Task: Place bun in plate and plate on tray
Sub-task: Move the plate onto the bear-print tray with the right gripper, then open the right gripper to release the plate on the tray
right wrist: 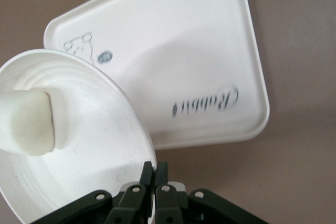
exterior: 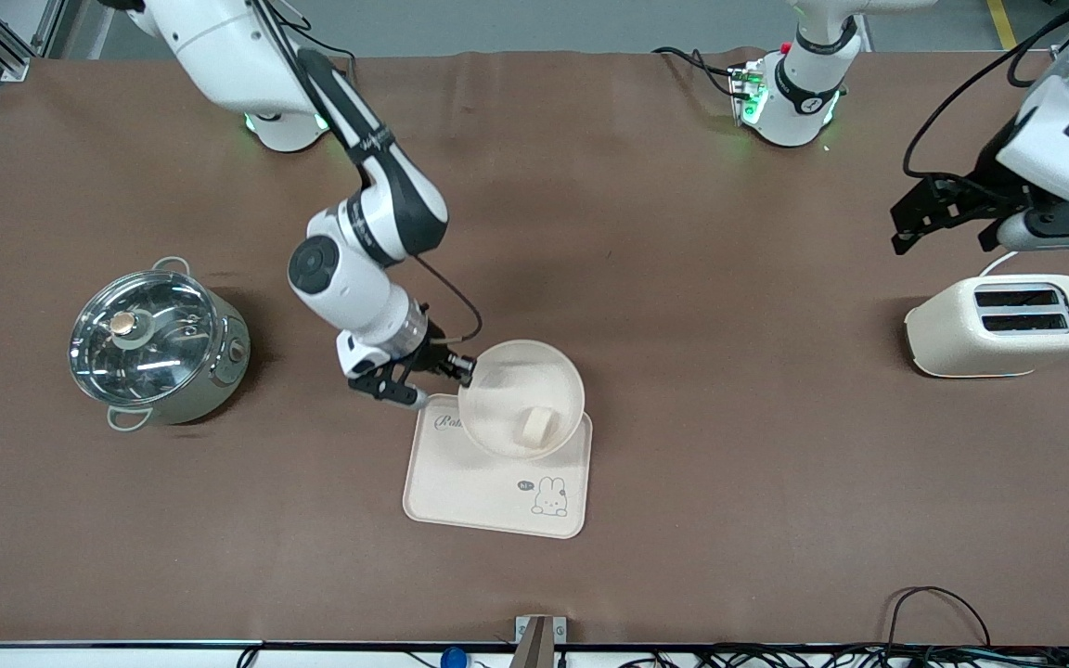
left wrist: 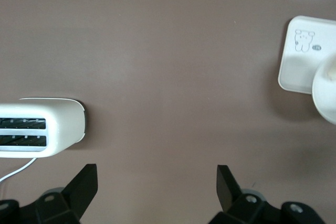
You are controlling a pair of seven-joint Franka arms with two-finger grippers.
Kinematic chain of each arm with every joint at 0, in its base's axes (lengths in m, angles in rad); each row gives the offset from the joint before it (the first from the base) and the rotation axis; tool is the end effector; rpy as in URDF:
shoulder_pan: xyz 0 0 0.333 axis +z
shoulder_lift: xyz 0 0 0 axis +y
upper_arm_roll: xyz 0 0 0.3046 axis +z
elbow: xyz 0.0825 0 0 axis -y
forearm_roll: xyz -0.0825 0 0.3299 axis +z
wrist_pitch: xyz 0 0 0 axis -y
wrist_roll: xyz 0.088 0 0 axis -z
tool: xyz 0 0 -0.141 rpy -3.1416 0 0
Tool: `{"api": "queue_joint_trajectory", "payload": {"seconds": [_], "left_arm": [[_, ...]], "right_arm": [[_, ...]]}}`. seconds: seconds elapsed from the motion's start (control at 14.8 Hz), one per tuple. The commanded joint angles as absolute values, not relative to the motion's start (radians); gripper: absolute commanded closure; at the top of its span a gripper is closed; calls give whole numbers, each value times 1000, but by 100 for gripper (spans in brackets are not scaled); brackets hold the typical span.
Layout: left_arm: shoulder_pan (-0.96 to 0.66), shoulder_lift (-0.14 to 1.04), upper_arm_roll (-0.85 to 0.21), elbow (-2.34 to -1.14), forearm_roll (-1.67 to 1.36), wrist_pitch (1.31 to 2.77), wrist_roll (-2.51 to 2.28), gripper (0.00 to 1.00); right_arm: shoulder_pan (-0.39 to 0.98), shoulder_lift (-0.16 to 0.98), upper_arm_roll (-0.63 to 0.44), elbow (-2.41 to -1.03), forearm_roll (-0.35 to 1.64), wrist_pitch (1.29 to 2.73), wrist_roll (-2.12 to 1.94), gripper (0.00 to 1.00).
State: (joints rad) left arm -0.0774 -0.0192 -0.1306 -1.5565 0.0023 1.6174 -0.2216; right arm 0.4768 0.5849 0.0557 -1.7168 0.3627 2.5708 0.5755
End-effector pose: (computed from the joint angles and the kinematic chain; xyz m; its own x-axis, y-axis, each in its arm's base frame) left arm 0.4917 -0.1041 0.5990 0.9968 0.0140 0.0790 0.0130 -0.9998 0.0129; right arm 0.5705 0.3322 0.2707 0.9422 -0.3342 0.0222 -0.3038 -0.8806 -0.3636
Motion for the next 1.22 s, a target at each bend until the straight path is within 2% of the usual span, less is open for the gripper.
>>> {"api": "queue_joint_trajectory", "payload": {"seconds": [0.0, 0.14, 0.27, 0.81, 1.15], "left_arm": [[-92, -20, -123, -1574, -2, 1618, -212, 0], [-81, -17, -123, -1572, -2, 1618, -192, 0], [-78, -15, -117, -1572, -2, 1618, -172, 0], [-46, 18, -95, -1511, 0, 1603, -91, 0], [-46, 38, -94, -1477, 0, 1572, -89, 0]], "right_arm": [[460, 727, 64, -1560, 328, 2562, 577, 100], [440, 774, 64, -1497, 333, 2540, 572, 100], [397, 776, 66, -1480, 325, 2446, 569, 100], [382, 804, 66, -1474, 316, 2442, 538, 100], [357, 841, 72, -1396, 325, 2378, 540, 100]]}}
